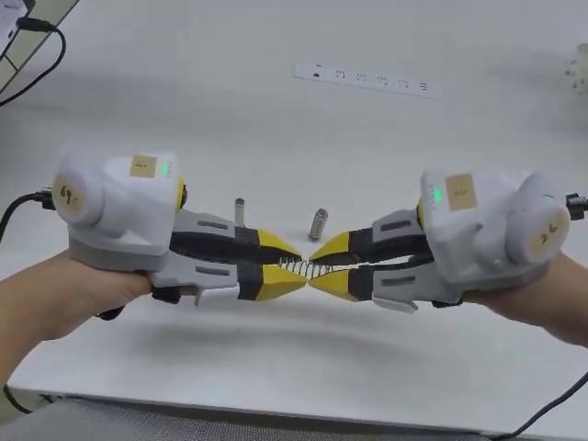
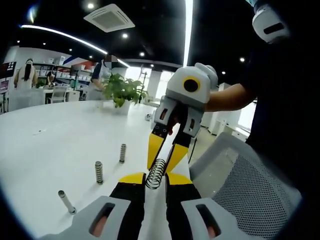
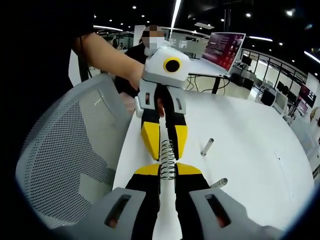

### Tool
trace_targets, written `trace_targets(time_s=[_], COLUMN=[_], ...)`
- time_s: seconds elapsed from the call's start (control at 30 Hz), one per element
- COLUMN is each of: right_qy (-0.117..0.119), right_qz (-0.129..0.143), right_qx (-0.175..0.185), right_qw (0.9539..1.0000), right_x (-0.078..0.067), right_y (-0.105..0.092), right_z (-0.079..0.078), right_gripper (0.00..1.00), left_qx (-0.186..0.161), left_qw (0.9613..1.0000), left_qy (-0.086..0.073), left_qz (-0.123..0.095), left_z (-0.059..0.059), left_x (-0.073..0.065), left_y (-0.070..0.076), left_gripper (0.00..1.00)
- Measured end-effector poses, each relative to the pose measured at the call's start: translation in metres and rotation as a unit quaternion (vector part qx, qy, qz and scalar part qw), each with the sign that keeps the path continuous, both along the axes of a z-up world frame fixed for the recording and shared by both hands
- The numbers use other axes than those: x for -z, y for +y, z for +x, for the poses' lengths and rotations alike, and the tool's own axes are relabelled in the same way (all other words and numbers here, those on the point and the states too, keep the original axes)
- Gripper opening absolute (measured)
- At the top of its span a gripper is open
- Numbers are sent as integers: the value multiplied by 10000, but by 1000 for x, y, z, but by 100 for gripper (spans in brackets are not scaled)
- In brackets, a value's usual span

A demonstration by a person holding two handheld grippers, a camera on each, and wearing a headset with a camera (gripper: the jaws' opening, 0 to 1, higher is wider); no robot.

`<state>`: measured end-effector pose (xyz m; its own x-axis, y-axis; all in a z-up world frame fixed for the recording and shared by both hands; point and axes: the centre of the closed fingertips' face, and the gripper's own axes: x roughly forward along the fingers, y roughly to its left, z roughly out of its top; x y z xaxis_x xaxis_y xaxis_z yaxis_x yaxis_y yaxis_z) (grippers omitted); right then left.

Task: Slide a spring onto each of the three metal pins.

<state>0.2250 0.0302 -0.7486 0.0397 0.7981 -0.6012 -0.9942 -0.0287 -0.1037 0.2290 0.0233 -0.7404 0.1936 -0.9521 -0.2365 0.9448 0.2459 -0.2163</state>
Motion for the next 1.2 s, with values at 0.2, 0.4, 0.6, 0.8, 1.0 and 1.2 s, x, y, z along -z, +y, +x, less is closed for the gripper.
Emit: trace_targets(time_s=[0.2, 0.4, 0.6, 0.8, 1.0, 1.2], right_qy=[10, -10, 75, 191, 224, 309], right_qz=[17, 20, 84, 76, 117, 85], right_qx=[-8, -31, 10, 155, 186, 295], right_qw=[10000, 10000, 9999, 9997, 9995, 9991], right_x=[-1, -1, -2, 0, -2, 0], right_y=[0, 0, 0, -1, -4, -10], right_z=[-1, -2, -3, -1, -2, -1], right_gripper=[8, 8, 8, 10, 10, 10], left_qx=[-21, -34, 0, 40, 67, 64], left_qw=[10000, 10000, 10000, 10000, 9999, 9999], left_qy=[4, -25, -25, 3, 44, 52], left_qz=[-19, -15, -27, -45, -71, -79], left_z=[0, -1, -4, -6, -7, -6], left_x=[0, -1, -2, -3, -4, -5], left_y=[0, -1, 0, -2, -3, -2], left_gripper=[5, 4, 3, 2, 2, 2])
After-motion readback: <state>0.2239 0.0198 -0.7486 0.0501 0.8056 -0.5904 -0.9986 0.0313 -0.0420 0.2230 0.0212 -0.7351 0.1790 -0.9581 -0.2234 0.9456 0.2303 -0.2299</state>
